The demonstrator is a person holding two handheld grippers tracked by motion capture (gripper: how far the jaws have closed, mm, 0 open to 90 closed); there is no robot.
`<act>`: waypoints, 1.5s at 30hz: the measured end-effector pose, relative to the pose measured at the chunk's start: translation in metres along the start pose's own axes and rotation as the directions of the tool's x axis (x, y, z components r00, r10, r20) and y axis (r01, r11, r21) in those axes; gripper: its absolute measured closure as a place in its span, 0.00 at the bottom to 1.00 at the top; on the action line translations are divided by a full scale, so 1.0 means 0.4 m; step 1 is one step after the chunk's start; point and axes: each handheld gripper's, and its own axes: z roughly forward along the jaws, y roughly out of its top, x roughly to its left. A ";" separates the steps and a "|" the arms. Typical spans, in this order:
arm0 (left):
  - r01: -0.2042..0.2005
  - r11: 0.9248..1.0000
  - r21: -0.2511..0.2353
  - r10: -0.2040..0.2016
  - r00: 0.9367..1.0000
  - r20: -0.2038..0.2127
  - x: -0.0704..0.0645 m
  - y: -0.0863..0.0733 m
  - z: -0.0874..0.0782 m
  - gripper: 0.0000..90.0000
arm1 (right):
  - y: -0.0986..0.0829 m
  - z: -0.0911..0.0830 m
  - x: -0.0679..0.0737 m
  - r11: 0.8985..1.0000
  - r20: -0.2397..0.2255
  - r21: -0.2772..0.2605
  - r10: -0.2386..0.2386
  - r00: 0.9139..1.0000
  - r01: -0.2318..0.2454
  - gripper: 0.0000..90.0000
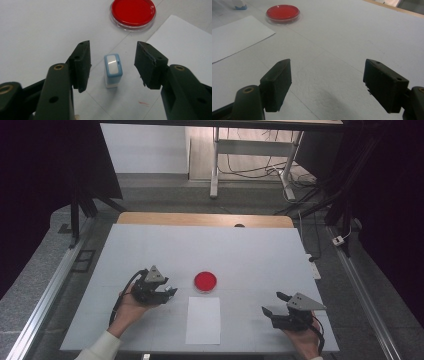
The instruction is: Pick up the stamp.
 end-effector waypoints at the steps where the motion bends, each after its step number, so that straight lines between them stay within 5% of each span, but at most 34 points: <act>1: -0.002 1.000 0.003 0.002 1.000 -0.001 0.000 0.000 0.002 0.54 | 0.000 0.000 0.000 1.000 -0.001 0.002 0.000 1.000 0.000 0.25; 24: -0.002 0.999 0.036 0.002 1.000 0.007 0.002 -0.014 0.017 0.81 | -0.004 0.003 -0.002 1.000 0.001 0.013 -0.002 1.000 0.002 0.25; 45: 0.028 0.999 0.022 -0.029 0.999 0.030 0.018 -0.019 0.008 0.84 | -0.004 0.002 -0.001 1.000 0.004 0.008 -0.001 1.000 0.001 0.25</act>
